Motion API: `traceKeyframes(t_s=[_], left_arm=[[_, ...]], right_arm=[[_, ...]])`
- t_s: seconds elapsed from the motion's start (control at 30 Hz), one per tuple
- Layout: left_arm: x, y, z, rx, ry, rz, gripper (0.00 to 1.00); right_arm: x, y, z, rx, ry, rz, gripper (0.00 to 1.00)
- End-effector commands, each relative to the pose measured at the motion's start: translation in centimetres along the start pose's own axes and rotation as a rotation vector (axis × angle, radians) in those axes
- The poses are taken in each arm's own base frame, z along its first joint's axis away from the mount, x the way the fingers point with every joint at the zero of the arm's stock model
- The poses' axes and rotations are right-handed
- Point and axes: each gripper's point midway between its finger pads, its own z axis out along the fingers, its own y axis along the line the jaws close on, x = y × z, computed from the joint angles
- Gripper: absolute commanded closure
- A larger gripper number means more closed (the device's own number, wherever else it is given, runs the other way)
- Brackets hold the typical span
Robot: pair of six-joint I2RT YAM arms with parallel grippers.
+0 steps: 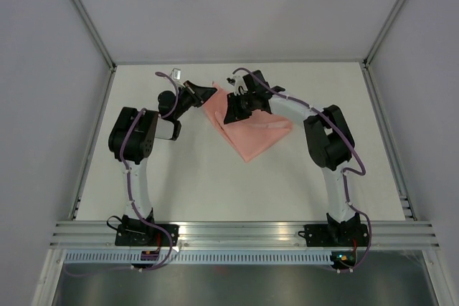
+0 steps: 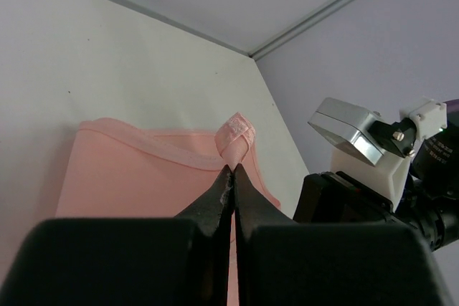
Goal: Fold the napkin, place the utensils inside, and roll it up
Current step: Fold the napkin at the center of the board.
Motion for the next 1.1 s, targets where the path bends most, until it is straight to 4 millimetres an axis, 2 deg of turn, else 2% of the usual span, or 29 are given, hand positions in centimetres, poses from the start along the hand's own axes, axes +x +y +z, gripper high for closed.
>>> traceKeyframes(t_s=[0.0,0.2,0.83,0.93,1.07], left_arm=[[-1.8,-4.1,-0.2,0.120,-0.051,0.040,0.98],[-1.2,-4.8,-0.4,0.134,-0.041,0.042,0.98],[0.1,-7.4,-0.3,0.194,-0.015,0.037,0.98],[0.3,-7.7,-0.3,0.202,-0.009,0.040,0.98],[0.4,-7.9,-0.3,0.209,-0.007,0.042,0.98]], right_arm=[[-1.3,0.7,1.5,-0.054,-0.037,0.028,0.72],[-0.7,0.3,2.9,-0.052,-0.035,0.040,0.72],[1.2,-1.4,4.9,-0.003,0.008,0.020,0.73],[1.1,-1.2,4.8,-0.005,0.006,0.015,0.73],[-0.3,-0.4,3.6,-0.010,-0.030,-0.018,0.73]])
